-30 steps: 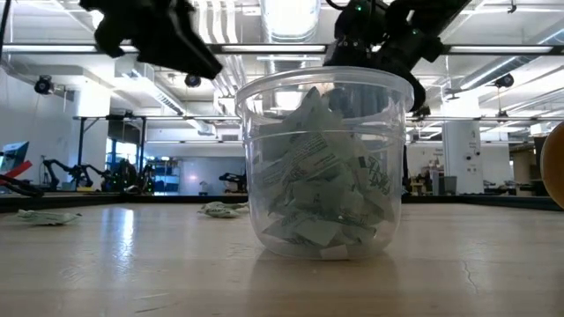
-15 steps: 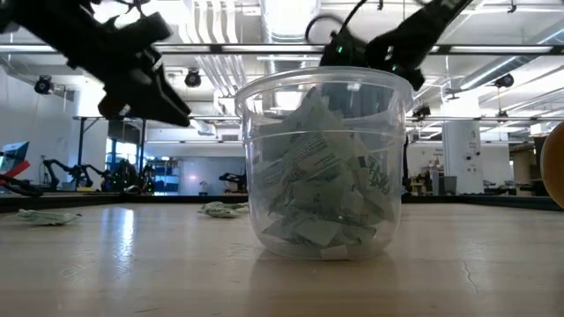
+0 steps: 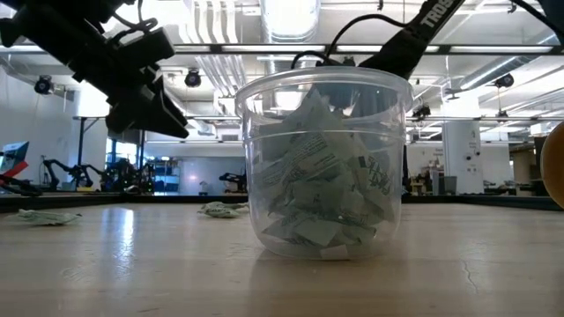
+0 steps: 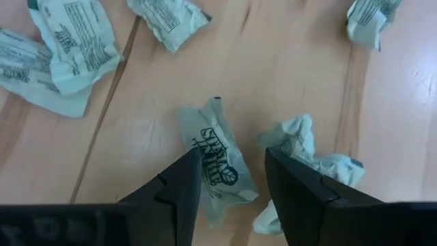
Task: Pick and place Stevia / Truvia into bins
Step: Put the stevia packet into the transparent bin
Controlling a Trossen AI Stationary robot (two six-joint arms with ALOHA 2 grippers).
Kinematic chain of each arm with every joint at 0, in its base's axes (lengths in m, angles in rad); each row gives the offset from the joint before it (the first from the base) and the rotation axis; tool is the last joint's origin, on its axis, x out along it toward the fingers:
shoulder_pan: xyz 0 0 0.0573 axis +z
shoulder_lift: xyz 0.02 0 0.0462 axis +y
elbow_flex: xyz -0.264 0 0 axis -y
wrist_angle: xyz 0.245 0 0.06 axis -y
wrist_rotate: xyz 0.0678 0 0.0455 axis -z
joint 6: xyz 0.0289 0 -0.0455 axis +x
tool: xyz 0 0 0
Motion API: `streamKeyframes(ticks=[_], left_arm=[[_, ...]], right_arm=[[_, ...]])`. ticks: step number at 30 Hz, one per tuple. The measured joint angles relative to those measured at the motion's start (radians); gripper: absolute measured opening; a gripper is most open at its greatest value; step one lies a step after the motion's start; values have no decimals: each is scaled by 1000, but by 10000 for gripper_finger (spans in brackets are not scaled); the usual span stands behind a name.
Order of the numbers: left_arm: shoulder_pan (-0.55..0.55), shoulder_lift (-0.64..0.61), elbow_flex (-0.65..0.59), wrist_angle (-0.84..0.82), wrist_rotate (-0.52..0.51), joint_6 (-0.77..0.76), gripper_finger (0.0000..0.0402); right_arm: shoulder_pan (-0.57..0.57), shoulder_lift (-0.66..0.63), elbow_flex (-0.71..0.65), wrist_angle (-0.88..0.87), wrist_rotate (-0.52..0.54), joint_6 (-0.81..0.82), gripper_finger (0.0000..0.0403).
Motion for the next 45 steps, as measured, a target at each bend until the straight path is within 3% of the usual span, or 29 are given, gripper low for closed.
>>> streamKeyframes(ticks=[9,24,34,45], left_arm=[[0,0,-8,-3,3,-24,183],[0,1,-39,2,6,-78,183],[0,1,-39,11,7,-79,183],[0,1,-39,39,16,-79,183]], right_arm=[[0,1,-3,-24,-1,23,135],[0,-10,0,-56,0,47,65],[9,-88,3,-142,-5,74,48],[125,-223,3,-144,-269,81,47]])
